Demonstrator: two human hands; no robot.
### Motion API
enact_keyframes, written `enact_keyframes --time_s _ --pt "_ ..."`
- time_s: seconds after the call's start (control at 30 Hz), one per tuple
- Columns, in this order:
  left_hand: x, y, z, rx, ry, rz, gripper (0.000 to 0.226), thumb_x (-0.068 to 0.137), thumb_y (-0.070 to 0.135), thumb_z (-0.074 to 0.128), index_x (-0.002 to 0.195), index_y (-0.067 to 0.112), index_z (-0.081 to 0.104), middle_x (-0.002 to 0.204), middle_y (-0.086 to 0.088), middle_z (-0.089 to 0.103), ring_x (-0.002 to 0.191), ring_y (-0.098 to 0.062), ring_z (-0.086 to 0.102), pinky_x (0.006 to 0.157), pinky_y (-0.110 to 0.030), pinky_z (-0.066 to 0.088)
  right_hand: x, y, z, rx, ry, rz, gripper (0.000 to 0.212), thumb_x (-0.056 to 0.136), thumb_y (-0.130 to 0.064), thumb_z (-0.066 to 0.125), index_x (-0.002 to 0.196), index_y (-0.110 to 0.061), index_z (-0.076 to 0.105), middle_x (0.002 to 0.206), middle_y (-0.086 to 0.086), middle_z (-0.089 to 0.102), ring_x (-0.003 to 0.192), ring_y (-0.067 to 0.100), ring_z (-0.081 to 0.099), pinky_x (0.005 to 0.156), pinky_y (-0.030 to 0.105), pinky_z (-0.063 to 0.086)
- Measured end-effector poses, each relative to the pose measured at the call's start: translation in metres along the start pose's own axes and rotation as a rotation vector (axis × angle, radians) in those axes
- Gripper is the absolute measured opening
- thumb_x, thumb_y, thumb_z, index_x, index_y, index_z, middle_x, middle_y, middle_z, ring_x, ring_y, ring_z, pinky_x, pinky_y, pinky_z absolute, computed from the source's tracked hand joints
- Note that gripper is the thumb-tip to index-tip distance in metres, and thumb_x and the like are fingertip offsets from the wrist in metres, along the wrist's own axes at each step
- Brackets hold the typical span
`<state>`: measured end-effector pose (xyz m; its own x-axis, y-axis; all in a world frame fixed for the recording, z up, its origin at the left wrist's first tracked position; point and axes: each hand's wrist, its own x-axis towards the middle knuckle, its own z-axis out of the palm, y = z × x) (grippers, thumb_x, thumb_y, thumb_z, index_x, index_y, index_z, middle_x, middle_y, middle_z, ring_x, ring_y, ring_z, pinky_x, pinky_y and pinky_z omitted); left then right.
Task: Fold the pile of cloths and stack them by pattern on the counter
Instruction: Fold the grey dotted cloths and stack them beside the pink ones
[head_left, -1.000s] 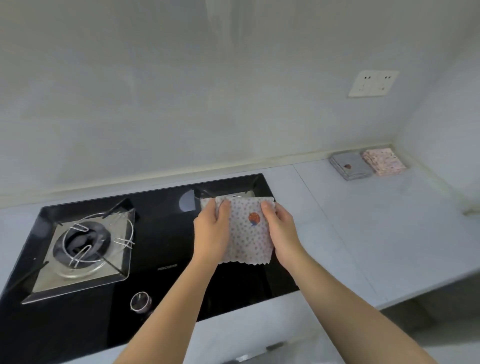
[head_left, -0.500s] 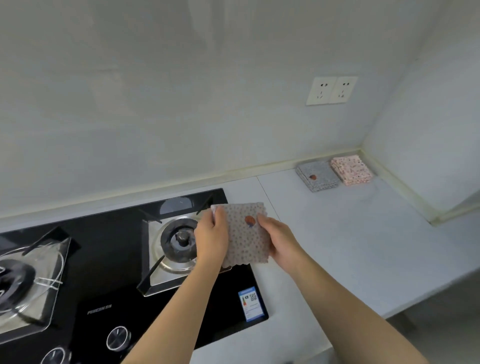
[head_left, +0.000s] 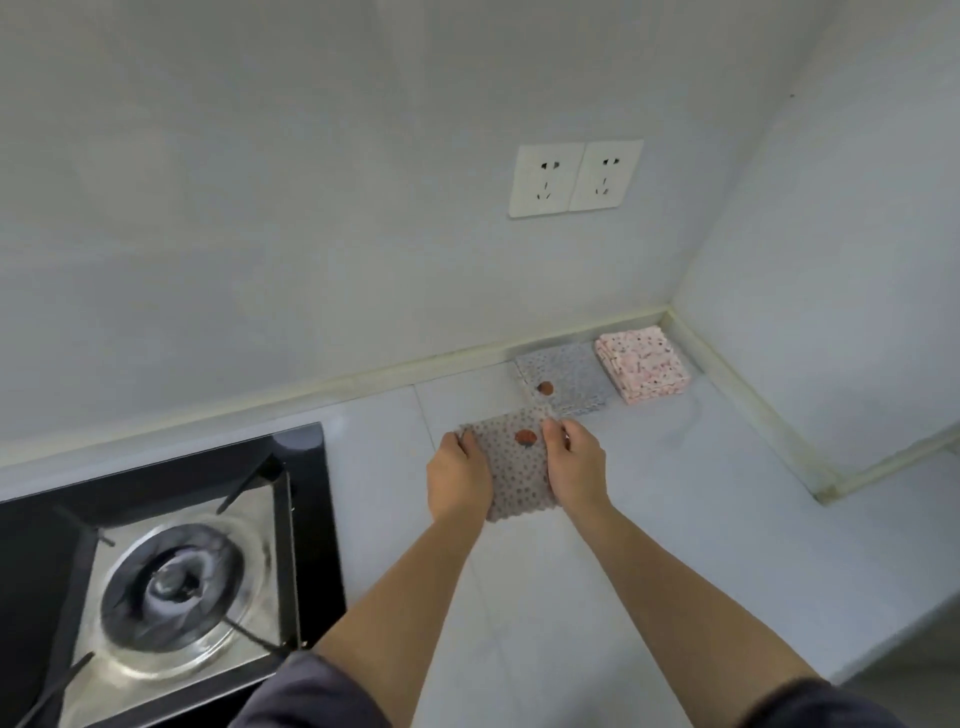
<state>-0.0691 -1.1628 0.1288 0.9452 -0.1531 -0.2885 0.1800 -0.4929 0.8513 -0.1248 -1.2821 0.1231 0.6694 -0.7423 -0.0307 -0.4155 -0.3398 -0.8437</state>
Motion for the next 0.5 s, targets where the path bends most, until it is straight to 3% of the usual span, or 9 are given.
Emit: enact_keyframes --time_s 0.13,0.33,0.5 --pt "0.036 0.028 0.071 0.071 0.026 -0.020 0.031 0.103 0.033 0.029 0.094 0.011 0.049 0.098 -0.013 0.062 0.084 -0.027 0.057 0.071 -0.035 0.047 0.082 0.031 -0.022 -0.133 -0.029 -0.035 0.035 0.100 -0.027 0.048 0.071 -0.008 0.045 0.063 0.001 0.047 0.066 0.021 0.048 0.059 0.032 0.028" --pt "0.100 0.064 0.129 0.193 0.091 0.011 0.037 0.103 0.037 0.030 0.100 0.008 0.052 0.099 -0.016 0.064 0.092 -0.035 0.060 0.072 -0.037 0.045 0.176 0.051 -0.024 -0.239 -0.008 -0.106 0.033 0.101 -0.027 0.046 0.073 -0.009 0.045 0.065 0.007 0.049 0.064 0.026 0.049 0.057 0.033 0.030" --pt "0.137 0.070 0.156 0.299 0.114 0.010 0.037 0.103 0.038 0.028 0.100 0.008 0.051 0.099 -0.017 0.064 0.093 -0.037 0.060 0.069 -0.036 0.042 0.219 0.059 -0.014 -0.397 -0.038 -0.103 0.032 0.103 -0.033 0.037 0.085 -0.010 0.050 0.076 0.011 0.057 0.077 0.031 0.058 0.060 0.033 0.033"
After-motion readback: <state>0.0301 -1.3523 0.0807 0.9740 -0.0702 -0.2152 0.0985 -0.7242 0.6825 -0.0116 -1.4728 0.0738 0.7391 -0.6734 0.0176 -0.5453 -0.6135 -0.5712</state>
